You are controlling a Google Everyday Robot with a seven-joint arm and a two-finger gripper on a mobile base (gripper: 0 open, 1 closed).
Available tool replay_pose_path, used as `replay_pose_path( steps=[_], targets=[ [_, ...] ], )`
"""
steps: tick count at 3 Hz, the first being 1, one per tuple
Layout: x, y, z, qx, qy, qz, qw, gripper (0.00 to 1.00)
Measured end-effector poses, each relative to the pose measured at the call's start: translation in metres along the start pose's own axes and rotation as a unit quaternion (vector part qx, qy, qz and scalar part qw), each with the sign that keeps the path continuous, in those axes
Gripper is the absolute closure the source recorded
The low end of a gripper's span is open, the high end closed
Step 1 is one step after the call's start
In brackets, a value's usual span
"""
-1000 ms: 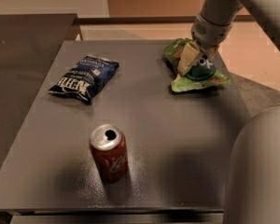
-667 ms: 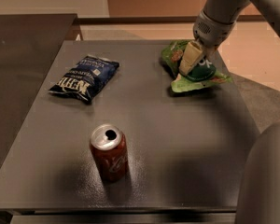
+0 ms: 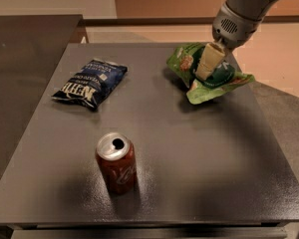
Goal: Move green rice chip bag near coke can
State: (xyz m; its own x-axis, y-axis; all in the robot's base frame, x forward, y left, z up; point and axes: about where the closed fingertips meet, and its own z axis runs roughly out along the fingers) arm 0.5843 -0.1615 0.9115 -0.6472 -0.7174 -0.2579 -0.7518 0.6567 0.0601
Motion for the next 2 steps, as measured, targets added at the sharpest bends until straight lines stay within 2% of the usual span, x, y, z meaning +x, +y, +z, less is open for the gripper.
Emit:
replay_pose_path(
  steps=[1, 2],
  targets=[
    [0.005, 0.025, -0.016, -0.011, -0.007, -0.05, 0.9986, 1.0],
    [0.011, 0.049, -0.028, -0.023, -0.012, -0.09, 0.9956, 1.0]
  ],
)
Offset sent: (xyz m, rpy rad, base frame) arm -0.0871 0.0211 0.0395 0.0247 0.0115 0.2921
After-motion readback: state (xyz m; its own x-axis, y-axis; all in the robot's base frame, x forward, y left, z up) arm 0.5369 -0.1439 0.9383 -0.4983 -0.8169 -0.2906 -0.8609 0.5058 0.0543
